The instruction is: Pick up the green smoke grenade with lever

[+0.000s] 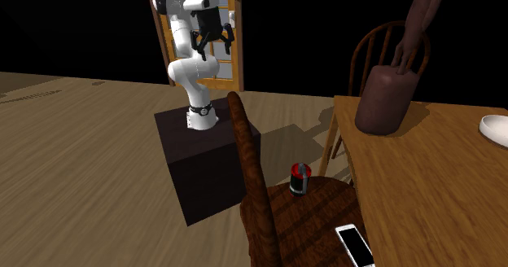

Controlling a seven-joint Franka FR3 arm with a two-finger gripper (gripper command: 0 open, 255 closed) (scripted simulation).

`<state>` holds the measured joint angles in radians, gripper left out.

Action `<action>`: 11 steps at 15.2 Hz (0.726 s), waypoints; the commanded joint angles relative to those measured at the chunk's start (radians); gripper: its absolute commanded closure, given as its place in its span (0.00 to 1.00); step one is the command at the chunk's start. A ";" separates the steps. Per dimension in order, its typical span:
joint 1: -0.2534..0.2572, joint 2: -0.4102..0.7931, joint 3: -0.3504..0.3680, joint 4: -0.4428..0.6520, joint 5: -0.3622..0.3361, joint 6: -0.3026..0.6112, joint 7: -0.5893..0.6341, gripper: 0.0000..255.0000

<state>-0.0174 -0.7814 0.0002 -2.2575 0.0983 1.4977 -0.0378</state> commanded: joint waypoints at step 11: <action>0.038 0.171 0.078 -0.153 0.023 0.378 -0.010 0.00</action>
<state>0.0164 -0.6396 0.0673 -2.4036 0.1185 1.8307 -0.0495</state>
